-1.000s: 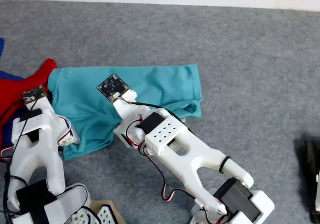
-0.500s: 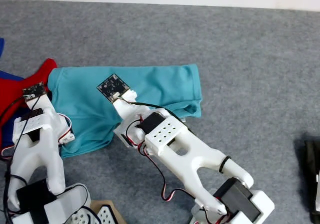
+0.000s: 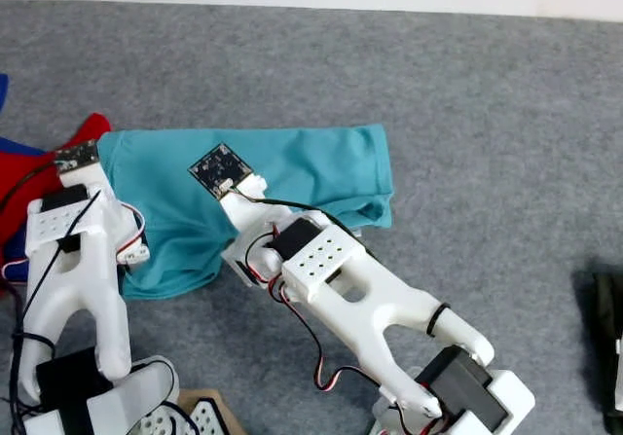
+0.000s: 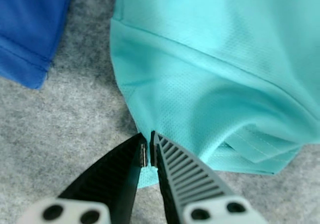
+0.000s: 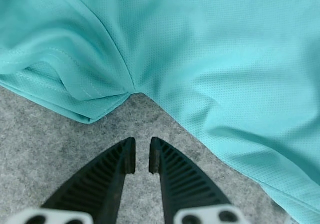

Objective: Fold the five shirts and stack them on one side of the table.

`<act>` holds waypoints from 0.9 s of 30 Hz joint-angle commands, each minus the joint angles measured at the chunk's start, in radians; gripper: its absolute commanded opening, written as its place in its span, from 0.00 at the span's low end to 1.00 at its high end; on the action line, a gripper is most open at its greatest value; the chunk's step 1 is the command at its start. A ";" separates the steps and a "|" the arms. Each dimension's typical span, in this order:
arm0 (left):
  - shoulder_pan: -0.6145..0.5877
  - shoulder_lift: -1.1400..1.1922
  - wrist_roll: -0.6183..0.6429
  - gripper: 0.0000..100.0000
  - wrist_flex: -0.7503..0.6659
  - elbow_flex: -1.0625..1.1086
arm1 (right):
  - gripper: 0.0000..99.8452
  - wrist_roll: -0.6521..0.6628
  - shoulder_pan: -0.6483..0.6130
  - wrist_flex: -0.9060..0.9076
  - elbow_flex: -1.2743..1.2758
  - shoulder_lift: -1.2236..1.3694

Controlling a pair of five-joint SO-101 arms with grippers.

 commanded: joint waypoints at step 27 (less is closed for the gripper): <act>0.027 0.001 0.002 0.01 0.074 -0.081 | 0.06 -0.003 0.016 0.004 -0.002 -0.005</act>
